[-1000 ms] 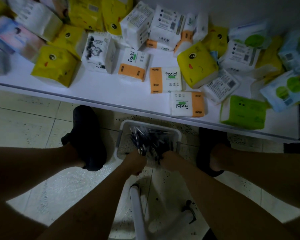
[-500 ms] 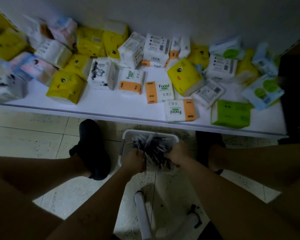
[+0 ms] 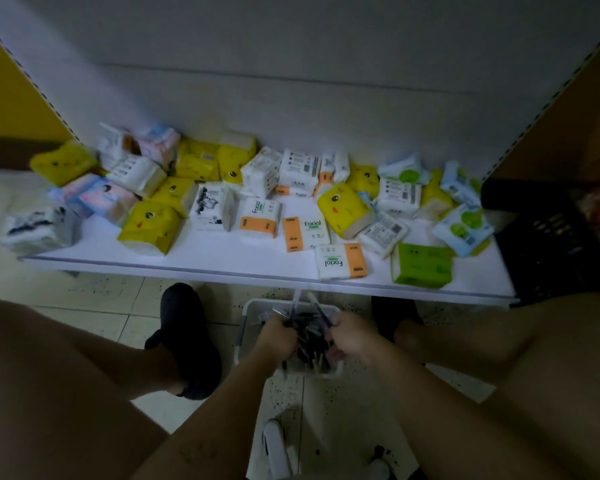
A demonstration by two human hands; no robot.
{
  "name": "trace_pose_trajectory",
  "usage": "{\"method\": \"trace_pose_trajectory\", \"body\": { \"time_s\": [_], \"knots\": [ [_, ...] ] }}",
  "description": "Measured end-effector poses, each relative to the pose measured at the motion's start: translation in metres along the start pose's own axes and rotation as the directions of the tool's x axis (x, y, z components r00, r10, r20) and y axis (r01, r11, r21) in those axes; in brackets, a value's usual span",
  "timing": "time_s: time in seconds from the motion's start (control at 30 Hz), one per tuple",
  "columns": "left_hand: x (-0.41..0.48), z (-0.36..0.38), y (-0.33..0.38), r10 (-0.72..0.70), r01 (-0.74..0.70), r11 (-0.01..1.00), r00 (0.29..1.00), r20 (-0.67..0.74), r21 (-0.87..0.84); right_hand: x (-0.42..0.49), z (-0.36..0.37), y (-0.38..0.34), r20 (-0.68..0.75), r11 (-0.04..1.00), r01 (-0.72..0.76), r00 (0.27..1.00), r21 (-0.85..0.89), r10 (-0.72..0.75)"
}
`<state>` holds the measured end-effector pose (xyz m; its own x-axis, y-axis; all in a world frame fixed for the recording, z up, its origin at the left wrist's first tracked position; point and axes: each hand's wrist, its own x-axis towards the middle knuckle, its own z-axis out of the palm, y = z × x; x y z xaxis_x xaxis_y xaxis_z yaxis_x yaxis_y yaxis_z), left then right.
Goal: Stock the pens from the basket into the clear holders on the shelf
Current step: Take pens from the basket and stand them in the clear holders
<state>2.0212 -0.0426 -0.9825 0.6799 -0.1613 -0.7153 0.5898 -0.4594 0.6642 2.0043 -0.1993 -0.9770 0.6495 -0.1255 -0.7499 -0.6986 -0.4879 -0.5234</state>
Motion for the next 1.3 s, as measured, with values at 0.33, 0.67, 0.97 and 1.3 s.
{"method": "trace_pose_trajectory", "body": {
  "time_s": [0.33, 0.67, 0.97, 1.3],
  "knots": [
    [-0.025, 0.005, 0.039, 0.435, -0.427, 0.900, 0.867, -0.242, 0.088, -0.042, -0.016, -0.039, -0.273, 0.934, 0.253, 0.945, 0.253, -0.182],
    [-0.049, -0.005, 0.087, 0.574, -0.586, 0.808, 0.753, -0.322, 0.071, -0.054, -0.025, -0.056, -0.441, 0.827, 0.544, 0.783, 0.144, -0.439],
    [-0.074, -0.015, 0.133, 0.582, -0.661, 0.730, 0.735, -0.348, -0.174, -0.095, -0.055, -0.090, -0.644, 0.667, 0.740, 0.553, 0.088, -0.529],
    [-0.137, -0.029, 0.209, 0.770, -0.805, 0.509, 0.585, -0.257, -0.305, -0.155, -0.109, -0.130, -0.737, 0.583, 0.776, 0.243, -0.243, -0.631]
  ]
}}
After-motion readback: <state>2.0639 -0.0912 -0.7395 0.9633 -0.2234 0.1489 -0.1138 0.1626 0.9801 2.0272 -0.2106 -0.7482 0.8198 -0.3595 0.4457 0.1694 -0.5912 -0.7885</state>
